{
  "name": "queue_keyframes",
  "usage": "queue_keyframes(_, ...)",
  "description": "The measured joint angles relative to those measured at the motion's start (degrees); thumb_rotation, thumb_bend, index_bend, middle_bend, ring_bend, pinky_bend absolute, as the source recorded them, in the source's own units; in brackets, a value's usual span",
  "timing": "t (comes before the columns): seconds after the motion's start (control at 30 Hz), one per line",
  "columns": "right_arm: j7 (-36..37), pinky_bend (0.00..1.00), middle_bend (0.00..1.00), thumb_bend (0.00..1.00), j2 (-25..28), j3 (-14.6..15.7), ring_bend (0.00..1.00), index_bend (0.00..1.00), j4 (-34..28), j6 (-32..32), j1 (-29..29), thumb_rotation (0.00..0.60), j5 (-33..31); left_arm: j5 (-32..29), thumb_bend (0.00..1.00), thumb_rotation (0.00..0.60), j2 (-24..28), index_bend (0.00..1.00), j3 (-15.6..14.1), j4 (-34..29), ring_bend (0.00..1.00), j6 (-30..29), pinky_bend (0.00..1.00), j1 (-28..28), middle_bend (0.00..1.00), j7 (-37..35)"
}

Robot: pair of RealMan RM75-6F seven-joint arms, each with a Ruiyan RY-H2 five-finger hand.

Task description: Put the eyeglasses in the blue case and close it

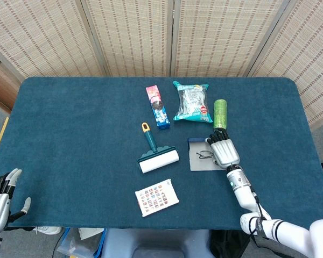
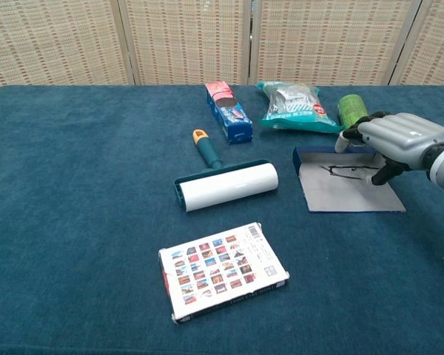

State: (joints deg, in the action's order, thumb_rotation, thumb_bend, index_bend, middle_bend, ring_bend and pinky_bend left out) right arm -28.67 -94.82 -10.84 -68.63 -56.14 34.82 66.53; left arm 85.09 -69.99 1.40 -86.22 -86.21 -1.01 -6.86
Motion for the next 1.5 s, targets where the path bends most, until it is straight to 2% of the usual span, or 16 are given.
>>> queue_keyframes(0.2, 1.2, 0.00, 0.08, 0.32, -0.3, -0.1, 0.06, 0.00, 0.5, -1.1, 0.0, 0.600, 0.2, -0.1, 0.40, 0.600, -0.3, 0.00, 0.1, 0.3, 0.00, 0.5, 0.00, -0.3, 0.00, -0.1)
queue_keyframes(0.37, 1.4, 0.00, 0.01, 0.29, -1.4, -0.5, 0.01, 0.00, 2.3, -0.8, 0.7, 0.600, -0.5, -0.1, 0.40, 0.600, -0.5, 0.00, -0.1, 0.6, 0.00, 0.8, 0.00, -0.4, 0.00, -0.3)
queue_keyframes(0.5, 1.8, 0.00, 0.00, 0.28, -2.4, -1.1, 0.00, 0.00, 3.0, -0.2, 1.4, 0.600, -1.4, -0.1, 0.40, 0.600, -0.3, 0.00, 0.0, 0.7, 0.00, 0.5, 0.00, -0.3, 0.00, -0.6)
queue_keyframes(0.67, 2.5, 0.00, 0.00, 0.29, -1.1, -0.4, 0.00, 0.00, 0.2, -1.4, 0.7, 0.600, -0.2, -0.7, 0.40, 0.600, -0.1, 0.00, -0.1, 1.3, 0.00, 0.3, 0.00, 0.2, 0.00, -1.4)
queue_keyframes(0.83, 2.4, 0.00, 0.00, 0.28, 2.5, 1.5, 0.00, 0.00, -5.1, -2.1, -0.9, 0.600, 0.2, -0.7, 0.40, 0.600, -0.3, 0.00, -0.2, 1.6, 0.00, 0.3, 0.00, 0.4, 0.00, -1.8)
queue_keyframes(0.93, 1.6, 0.00, 0.00, 0.28, 3.2, 2.2, 0.00, 0.00, -5.9, -1.6, -1.1, 0.600, -0.2, -0.3, 0.40, 0.600, -0.4, 0.00, -0.3, 1.6, 0.00, 0.4, 0.00, 0.3, 0.00, -1.7)
queue_keyframes(1.5, -1.7, 0.00, 0.00, 0.28, -4.5, -1.7, 0.00, 0.00, 5.2, 3.3, 5.5, 0.600, -5.6, -1.0, 0.40, 0.600, -0.1, 0.00, -0.4, 2.1, 0.00, -0.4, 0.00, 1.3, 0.00, -2.5)
